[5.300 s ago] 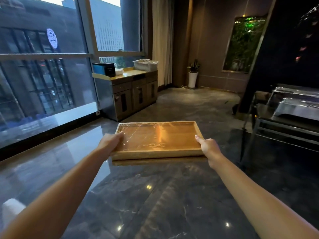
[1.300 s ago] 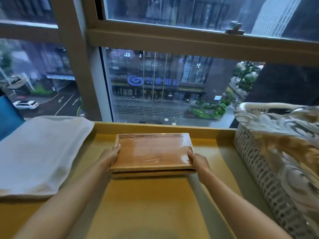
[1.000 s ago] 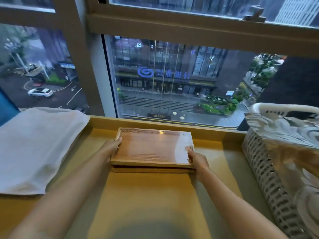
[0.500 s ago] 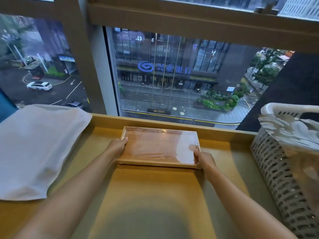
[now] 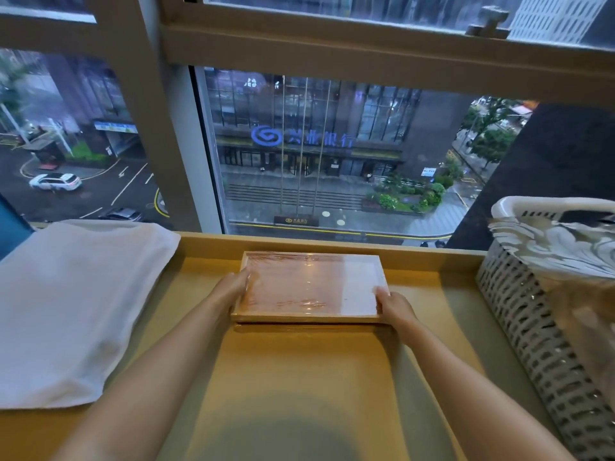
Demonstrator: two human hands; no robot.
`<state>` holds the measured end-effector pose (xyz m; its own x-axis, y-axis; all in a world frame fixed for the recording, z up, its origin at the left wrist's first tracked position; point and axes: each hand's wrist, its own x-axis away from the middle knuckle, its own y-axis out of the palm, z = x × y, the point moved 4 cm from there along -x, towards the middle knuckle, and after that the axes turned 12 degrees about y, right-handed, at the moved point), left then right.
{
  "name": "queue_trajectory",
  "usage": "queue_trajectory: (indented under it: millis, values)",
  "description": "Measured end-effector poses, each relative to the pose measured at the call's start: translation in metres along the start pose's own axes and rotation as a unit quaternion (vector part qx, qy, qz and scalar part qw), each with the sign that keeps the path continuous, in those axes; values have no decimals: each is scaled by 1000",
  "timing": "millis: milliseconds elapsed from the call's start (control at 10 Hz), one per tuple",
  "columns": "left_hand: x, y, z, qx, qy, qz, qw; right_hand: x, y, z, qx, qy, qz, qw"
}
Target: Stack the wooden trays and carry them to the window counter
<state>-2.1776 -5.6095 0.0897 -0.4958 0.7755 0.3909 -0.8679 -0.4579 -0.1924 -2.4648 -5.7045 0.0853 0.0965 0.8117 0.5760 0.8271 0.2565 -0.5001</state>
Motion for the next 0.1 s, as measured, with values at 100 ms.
queue_trajectory:
  millis: [100]
  values:
    - [12, -10, 13, -49, 46, 27, 997, 13, -8, -3, 19, -7, 48, 999]
